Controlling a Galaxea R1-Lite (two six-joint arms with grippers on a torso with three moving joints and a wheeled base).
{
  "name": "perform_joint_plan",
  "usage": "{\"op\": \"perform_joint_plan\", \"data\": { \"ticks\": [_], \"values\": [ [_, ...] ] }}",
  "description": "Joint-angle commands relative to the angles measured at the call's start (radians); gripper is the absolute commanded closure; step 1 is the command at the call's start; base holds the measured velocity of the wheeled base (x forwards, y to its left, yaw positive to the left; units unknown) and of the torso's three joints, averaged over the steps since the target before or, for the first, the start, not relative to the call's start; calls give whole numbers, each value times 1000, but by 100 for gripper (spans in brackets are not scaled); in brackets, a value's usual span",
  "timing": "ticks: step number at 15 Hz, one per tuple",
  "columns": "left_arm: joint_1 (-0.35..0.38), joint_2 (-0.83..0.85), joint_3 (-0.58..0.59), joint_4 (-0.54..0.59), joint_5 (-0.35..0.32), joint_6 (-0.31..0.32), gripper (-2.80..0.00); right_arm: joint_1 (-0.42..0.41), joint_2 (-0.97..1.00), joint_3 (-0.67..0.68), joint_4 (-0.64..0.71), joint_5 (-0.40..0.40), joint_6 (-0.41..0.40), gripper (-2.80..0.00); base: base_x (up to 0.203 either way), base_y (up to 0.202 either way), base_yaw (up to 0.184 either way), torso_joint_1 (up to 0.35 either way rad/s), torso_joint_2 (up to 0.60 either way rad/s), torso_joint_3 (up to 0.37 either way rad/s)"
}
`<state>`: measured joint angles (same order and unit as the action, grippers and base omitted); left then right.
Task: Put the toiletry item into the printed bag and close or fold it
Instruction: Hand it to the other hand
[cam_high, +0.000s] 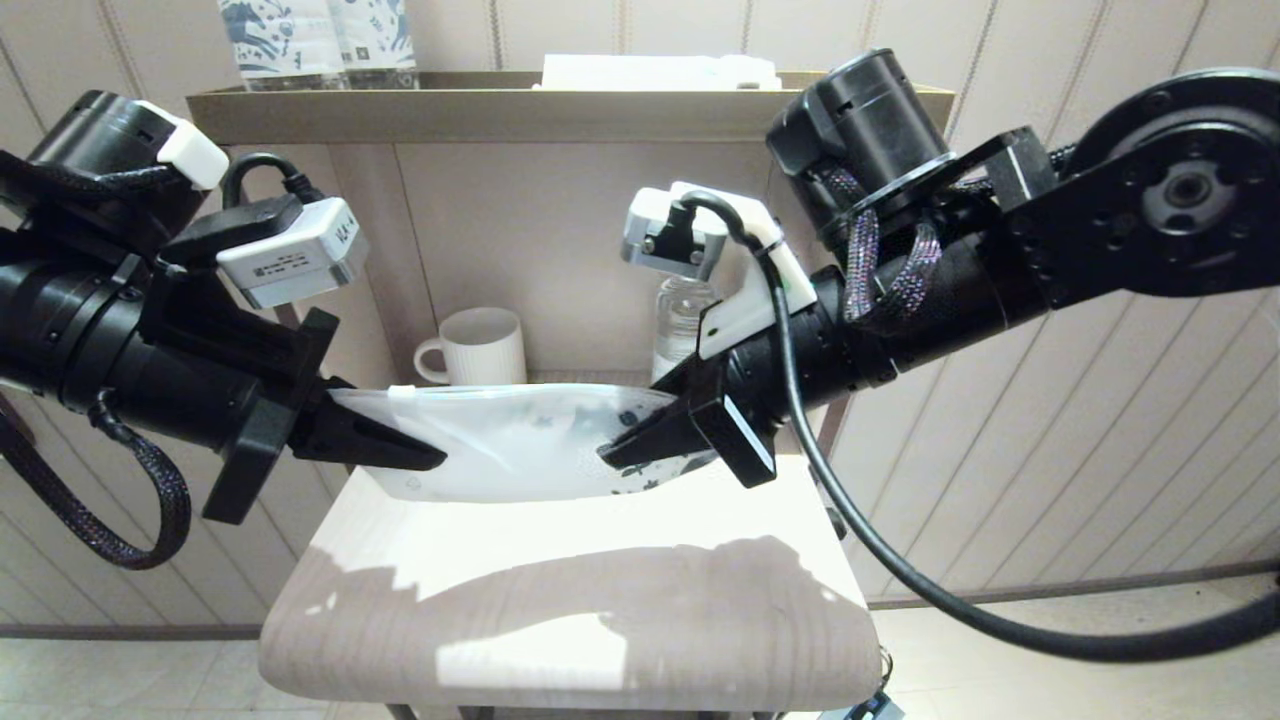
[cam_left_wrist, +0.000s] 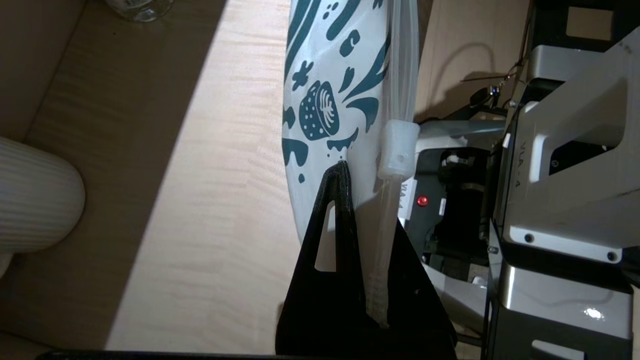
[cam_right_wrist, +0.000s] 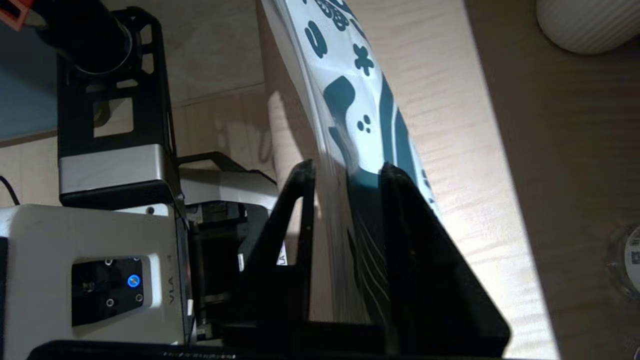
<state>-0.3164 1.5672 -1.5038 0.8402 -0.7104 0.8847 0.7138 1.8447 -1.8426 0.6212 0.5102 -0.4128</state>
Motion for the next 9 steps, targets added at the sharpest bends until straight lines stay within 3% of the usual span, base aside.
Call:
{"op": "perform_joint_plan", "data": {
  "ticks": [1,6,9],
  "values": [
    [-6,2,5,6,-5,5,0,1,-12,-3,2,7,-2,-280,0,0,0,0,0,0],
    [-65,-30,40,14,0,-4,0,27,-53,-15,3,15,10,-280,0,0,0,0,0,0],
    [-71,-55,88,8,-3,-9,0,85,-25,-83,-1,19,90,-280,0,0,0,0,0,0]
  ]
}}
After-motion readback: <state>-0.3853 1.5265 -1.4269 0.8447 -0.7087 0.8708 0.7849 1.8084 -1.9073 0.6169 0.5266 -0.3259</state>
